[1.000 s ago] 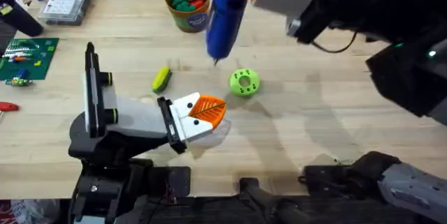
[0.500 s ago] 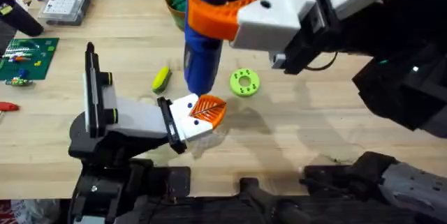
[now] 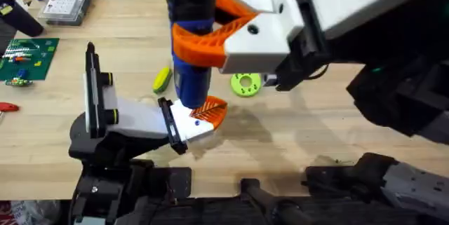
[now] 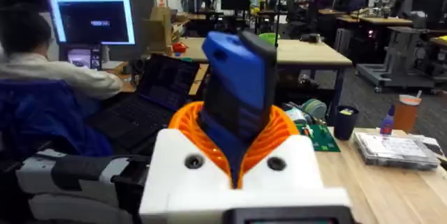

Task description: Pick up the gripper from the table and insert it into the empty holder that is missing its gripper. Then pick up a screw, insert it into the mounting hole, and use the screwdriver to tighten it. Finally, clean up the table by picking up the vegetable and placing it into the bucket.

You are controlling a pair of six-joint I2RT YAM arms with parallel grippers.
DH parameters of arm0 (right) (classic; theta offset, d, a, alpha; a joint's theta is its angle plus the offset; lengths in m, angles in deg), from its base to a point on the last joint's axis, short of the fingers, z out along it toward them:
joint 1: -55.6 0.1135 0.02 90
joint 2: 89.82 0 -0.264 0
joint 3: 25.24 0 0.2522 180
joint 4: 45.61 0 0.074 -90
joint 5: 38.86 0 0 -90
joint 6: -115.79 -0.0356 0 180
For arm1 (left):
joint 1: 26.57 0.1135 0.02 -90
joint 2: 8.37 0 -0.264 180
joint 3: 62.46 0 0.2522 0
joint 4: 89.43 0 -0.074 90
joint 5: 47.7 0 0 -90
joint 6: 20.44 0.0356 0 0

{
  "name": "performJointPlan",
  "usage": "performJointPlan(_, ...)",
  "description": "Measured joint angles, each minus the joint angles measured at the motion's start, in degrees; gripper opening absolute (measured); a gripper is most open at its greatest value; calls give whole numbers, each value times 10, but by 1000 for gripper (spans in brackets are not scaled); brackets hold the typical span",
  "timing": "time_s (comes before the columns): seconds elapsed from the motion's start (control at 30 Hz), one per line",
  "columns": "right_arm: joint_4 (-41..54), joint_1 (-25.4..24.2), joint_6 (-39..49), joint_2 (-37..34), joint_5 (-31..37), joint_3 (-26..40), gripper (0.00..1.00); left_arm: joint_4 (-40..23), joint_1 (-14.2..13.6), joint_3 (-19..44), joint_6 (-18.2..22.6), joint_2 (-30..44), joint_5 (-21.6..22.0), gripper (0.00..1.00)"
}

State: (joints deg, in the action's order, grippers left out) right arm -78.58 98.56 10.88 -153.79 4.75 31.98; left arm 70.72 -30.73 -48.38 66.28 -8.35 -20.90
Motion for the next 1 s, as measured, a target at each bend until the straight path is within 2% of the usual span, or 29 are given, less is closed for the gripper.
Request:
performJointPlan(0.63,0,5,21,-65,0,7,22,0,0,0,0,0,0,4)
performJointPlan(1.0,1,7,36,-70,0,13,22,0,0,0,0,0,0,4)
